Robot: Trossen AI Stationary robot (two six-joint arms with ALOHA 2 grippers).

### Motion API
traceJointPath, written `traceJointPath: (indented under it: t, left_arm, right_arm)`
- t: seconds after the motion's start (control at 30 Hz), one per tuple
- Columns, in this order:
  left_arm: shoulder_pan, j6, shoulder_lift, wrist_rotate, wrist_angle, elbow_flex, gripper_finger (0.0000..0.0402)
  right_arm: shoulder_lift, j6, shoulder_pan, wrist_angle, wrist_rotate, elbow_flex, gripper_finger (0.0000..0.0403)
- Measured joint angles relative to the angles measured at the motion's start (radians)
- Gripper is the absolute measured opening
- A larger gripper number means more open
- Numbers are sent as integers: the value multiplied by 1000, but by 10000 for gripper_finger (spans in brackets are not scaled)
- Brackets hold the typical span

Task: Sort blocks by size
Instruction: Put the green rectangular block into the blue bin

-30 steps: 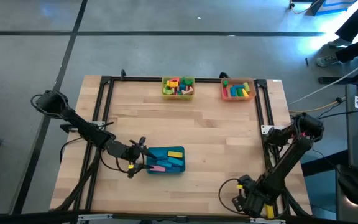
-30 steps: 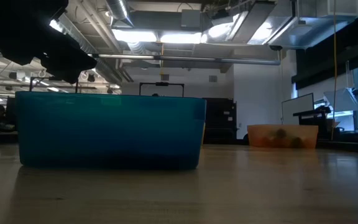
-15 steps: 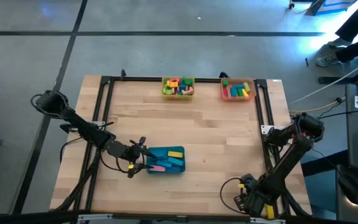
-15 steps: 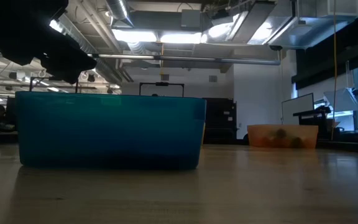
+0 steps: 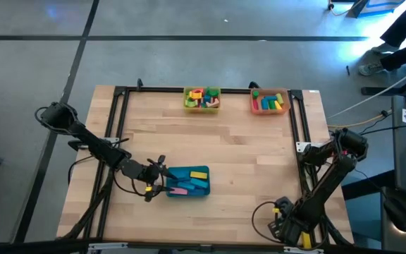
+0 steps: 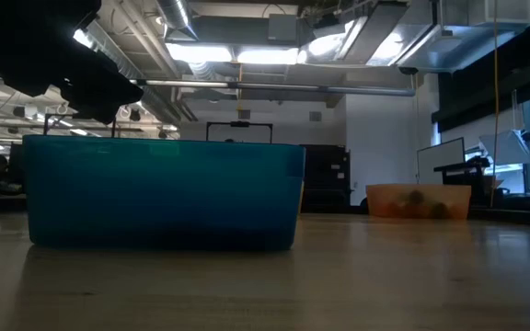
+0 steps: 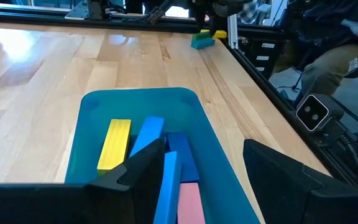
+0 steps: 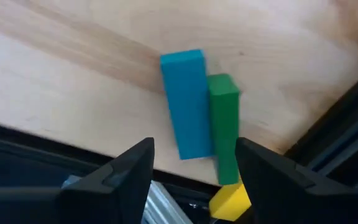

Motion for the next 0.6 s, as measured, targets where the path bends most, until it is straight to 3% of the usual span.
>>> traceJointPath:
  t: [0.23,0.6]
  left_arm:
    - [0,1,0,0,-3,0,202]
    - [0,13,0,0,-3,0,202]
  right_arm:
    - [0,14,0,-92,-3,-2,227]
    - [-8,39,5,124,-2,-142,219]
